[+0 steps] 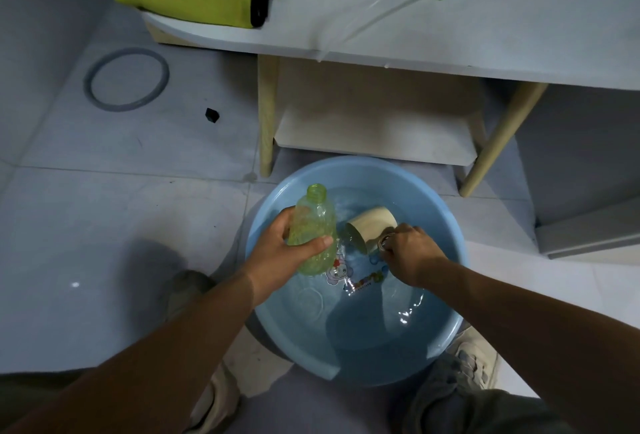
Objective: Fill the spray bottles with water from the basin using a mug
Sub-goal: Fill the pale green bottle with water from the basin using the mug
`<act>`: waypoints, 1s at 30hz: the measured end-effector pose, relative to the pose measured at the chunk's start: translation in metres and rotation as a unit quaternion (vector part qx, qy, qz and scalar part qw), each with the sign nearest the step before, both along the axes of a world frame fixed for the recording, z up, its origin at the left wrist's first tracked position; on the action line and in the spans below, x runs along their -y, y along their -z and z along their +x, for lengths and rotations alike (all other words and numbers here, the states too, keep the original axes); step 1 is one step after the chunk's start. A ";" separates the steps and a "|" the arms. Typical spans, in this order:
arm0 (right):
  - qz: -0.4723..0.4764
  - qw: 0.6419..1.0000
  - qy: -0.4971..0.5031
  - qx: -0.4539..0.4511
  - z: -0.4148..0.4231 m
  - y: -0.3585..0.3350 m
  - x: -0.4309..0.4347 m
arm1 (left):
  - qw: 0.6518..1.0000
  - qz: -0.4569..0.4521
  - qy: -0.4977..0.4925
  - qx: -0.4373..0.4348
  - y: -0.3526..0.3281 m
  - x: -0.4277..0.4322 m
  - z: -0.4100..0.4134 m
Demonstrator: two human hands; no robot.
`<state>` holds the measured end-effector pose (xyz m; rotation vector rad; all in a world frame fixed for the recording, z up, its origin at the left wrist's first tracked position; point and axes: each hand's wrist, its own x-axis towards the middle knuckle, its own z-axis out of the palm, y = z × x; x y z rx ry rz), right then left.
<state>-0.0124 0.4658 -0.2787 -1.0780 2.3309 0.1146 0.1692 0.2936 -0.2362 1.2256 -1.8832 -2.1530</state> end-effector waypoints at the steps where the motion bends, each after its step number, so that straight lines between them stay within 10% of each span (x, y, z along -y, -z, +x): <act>1: -0.006 1.000 0.014 0.017 0.000 -0.001 0.001 | 1.000 -0.002 0.000 0.002 -0.001 0.000 0.000; 4: -0.060 0.979 0.147 0.126 -0.004 -0.004 0.001 | 1.000 -0.007 0.001 0.003 -0.004 0.000 0.002; 11: -0.204 0.790 0.417 0.400 0.000 -0.020 -0.008 | 0.999 -0.035 0.014 -0.006 -0.010 0.002 0.009; 30: -0.384 0.761 0.332 0.405 -0.017 -0.194 -0.041 | 0.991 -0.100 0.021 -0.088 -0.052 -0.011 0.006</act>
